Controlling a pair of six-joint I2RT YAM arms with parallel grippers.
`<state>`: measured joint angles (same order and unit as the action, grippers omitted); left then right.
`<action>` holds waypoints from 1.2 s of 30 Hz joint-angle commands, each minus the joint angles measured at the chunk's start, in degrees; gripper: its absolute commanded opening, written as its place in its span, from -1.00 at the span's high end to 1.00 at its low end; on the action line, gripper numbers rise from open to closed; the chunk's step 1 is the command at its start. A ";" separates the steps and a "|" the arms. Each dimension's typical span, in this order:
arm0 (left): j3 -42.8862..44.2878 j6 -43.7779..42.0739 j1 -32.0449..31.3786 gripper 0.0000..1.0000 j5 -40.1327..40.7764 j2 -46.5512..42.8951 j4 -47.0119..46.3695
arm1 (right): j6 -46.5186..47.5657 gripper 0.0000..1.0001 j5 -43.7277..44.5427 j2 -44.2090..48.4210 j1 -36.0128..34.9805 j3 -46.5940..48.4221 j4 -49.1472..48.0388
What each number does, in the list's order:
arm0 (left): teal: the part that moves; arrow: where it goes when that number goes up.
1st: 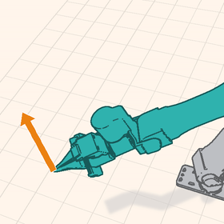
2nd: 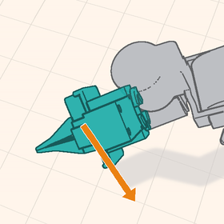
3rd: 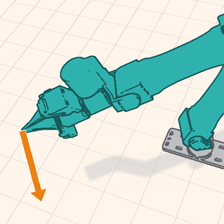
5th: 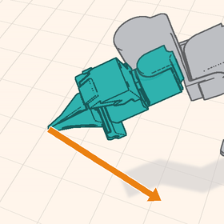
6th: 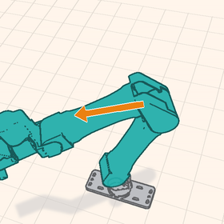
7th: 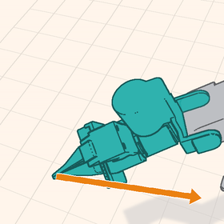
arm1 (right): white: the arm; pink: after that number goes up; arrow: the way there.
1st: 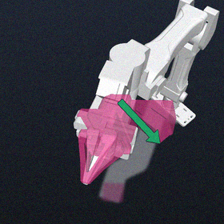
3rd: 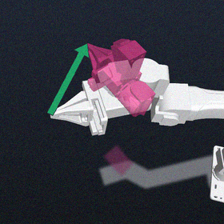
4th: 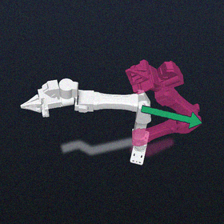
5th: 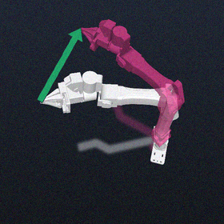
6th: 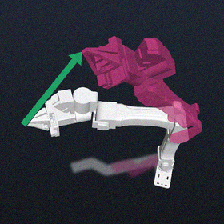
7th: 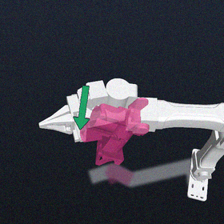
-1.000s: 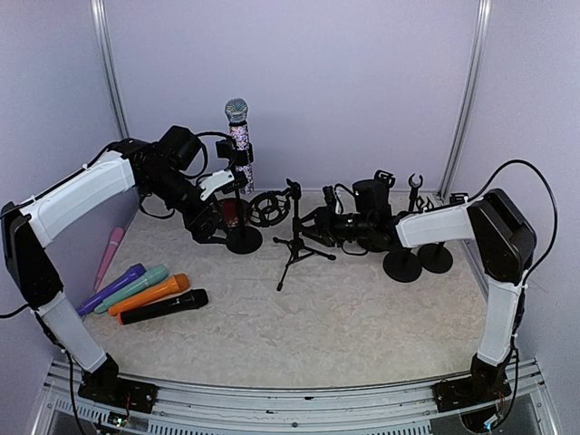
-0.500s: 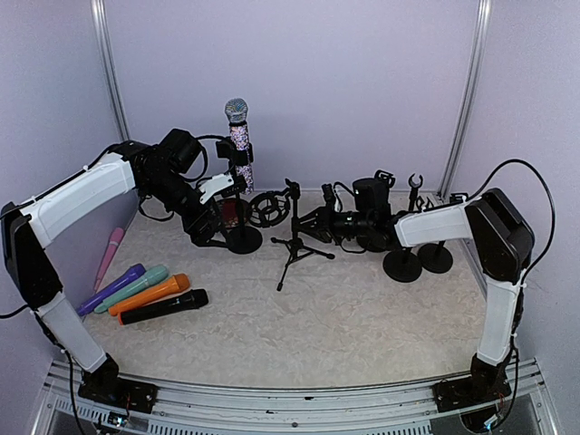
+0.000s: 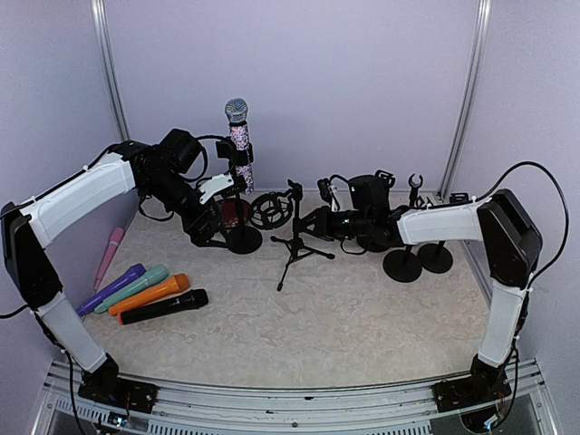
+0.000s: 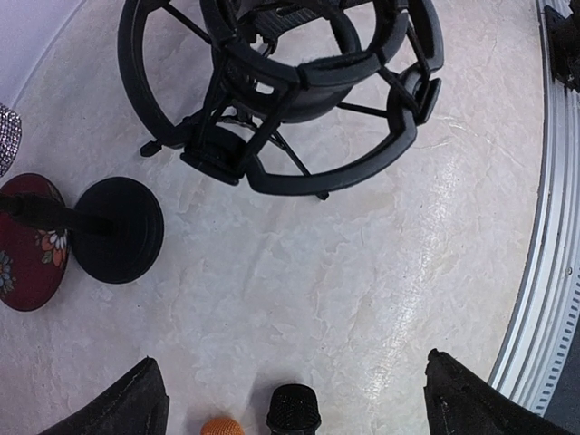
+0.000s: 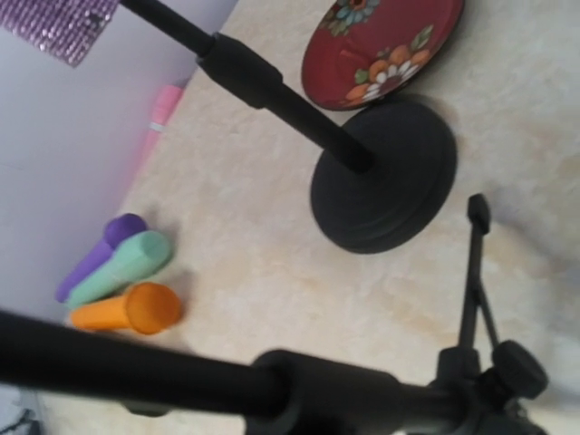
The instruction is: Remove the microphone from the stand
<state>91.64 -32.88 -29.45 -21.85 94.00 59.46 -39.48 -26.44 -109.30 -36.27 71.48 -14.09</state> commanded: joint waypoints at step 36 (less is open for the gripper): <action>1.43 -1.34 -0.32 -0.91 0.07 -1.13 2.76 | -5.27 0.18 -11.75 -2.28 3.63 0.50 -3.58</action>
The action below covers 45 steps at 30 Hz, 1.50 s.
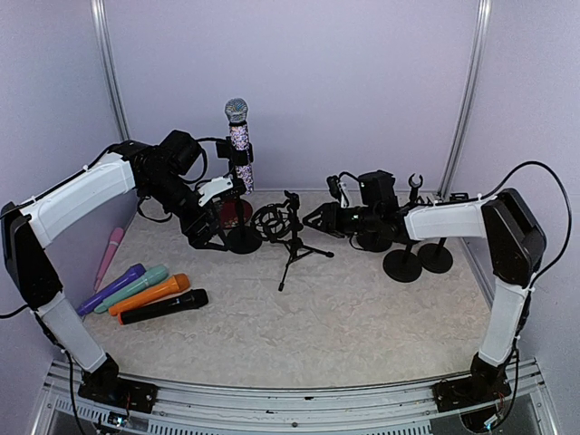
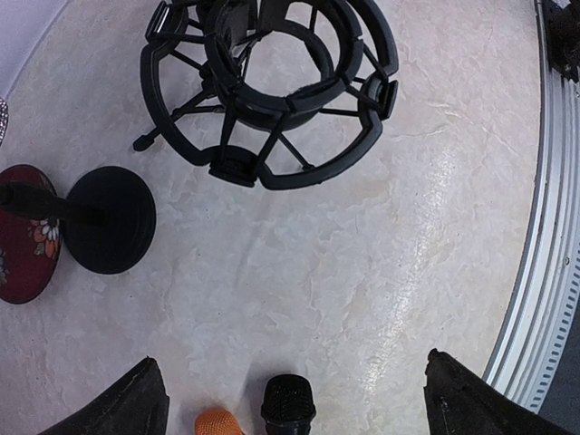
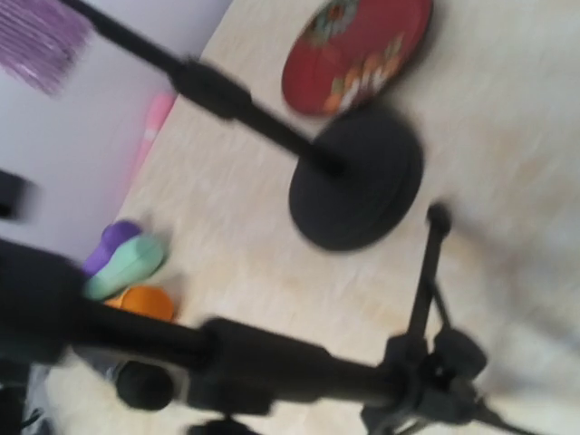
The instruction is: Remove the microphone from the stand
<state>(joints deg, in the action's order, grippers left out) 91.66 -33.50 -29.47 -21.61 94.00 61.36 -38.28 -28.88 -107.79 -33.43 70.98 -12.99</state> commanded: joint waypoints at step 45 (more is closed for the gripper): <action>2.27 -1.76 -0.28 -0.91 0.56 -1.32 2.96 | -4.99 1.00 -7.29 -6.75 -0.45 5.22 -3.61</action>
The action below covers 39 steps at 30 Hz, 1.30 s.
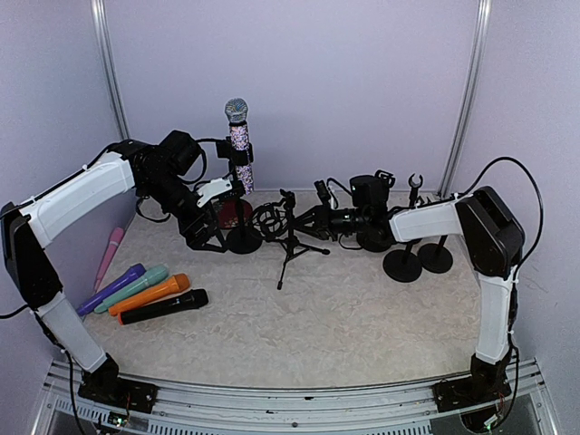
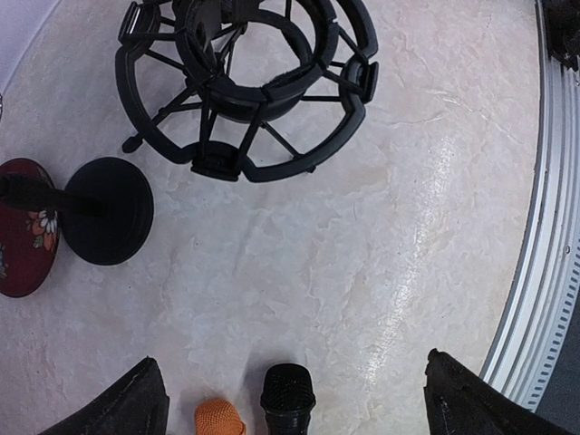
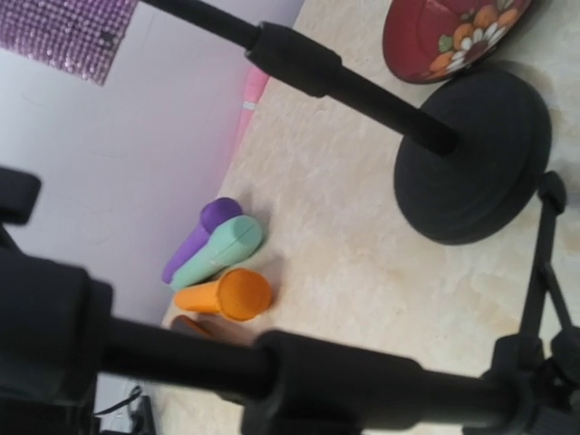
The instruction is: Remove the microphone from the stand
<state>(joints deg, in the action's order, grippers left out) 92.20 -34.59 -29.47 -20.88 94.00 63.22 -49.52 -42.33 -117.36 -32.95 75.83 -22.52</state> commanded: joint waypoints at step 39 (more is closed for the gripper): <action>2.17 -1.01 -0.48 -0.91 -0.05 -1.67 2.40 | 40.65 -0.18 41.57 16.65 -8.92 -1.56 17.26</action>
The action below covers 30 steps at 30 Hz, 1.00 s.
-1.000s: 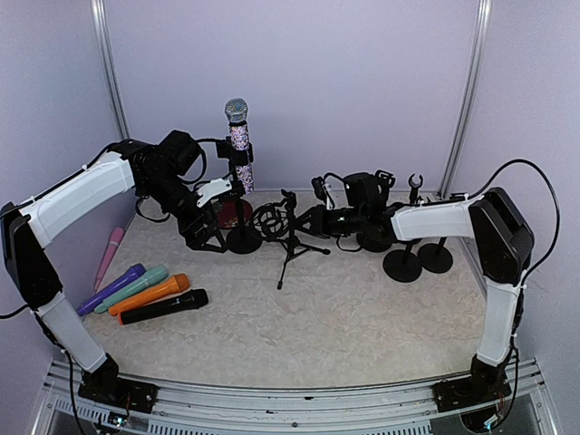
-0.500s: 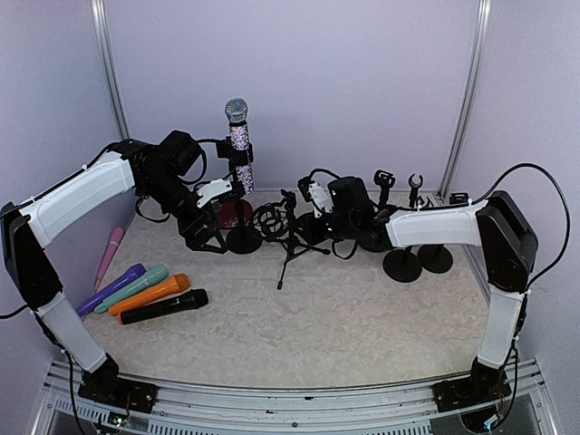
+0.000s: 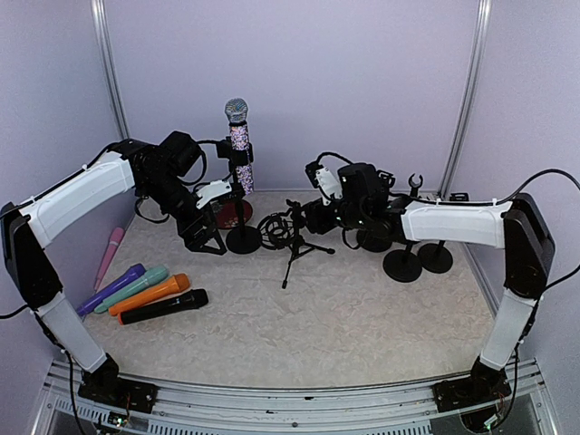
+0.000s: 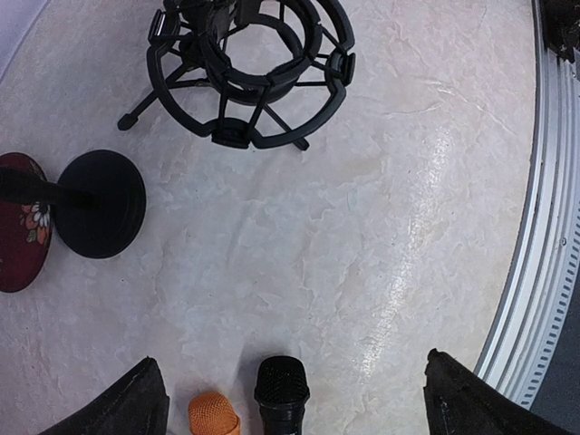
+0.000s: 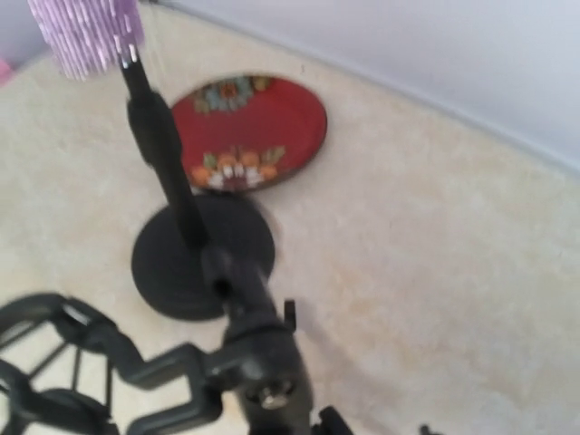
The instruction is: Remove the microphone from the stand
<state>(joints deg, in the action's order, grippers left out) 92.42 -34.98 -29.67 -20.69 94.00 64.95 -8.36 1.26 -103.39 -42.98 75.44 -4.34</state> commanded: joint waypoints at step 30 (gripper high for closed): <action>1.53 7.36 15.45 -0.98 -3.98 -6.51 -9.89 | -2.57 -0.25 1.84 -16.11 1.41 6.46 -5.36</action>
<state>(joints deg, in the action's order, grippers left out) 93.23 -31.24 -18.33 -22.68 90.65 60.18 -9.63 -2.37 -115.44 -41.06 76.23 -8.71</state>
